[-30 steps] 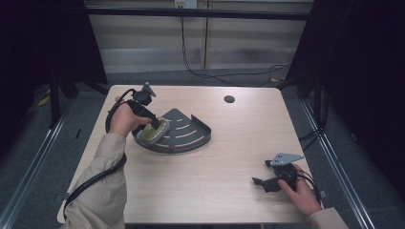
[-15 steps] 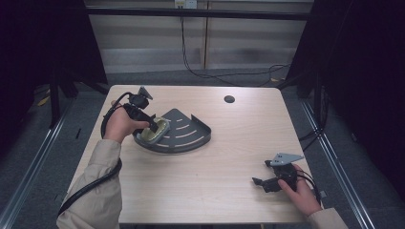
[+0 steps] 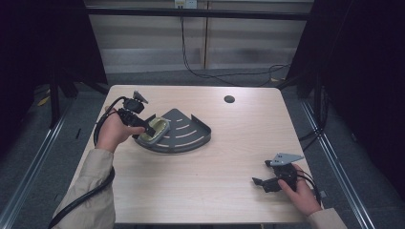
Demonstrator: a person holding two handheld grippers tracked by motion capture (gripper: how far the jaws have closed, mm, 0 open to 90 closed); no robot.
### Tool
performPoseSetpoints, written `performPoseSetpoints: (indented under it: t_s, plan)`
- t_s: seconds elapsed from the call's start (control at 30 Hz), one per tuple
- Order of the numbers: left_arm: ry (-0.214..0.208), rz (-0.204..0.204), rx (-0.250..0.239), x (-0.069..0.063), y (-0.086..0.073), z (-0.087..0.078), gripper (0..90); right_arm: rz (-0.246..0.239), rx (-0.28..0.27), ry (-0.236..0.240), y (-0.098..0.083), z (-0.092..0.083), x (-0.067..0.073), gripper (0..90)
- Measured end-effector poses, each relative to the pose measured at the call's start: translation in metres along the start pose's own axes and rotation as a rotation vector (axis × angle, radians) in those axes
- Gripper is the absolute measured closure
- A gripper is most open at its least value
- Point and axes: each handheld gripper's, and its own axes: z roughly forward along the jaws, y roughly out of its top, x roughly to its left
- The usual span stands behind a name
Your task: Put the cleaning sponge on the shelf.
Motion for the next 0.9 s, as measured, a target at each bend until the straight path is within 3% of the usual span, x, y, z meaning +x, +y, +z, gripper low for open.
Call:
performPoseSetpoints:
  t_s: [0.67, 0.9]
  plan:
    - [-0.025, -0.042, -0.020, 0.011, -0.042, 0.008, 20.8, -0.002, 0.000, -0.001, 0.000, 0.000, 0.000, 11.2]
    - [-0.041, -0.038, -0.019, 0.013, -0.058, 0.014, 20.8, -0.003, 0.000, 0.000, 0.000, 0.000, 0.000, 11.2]
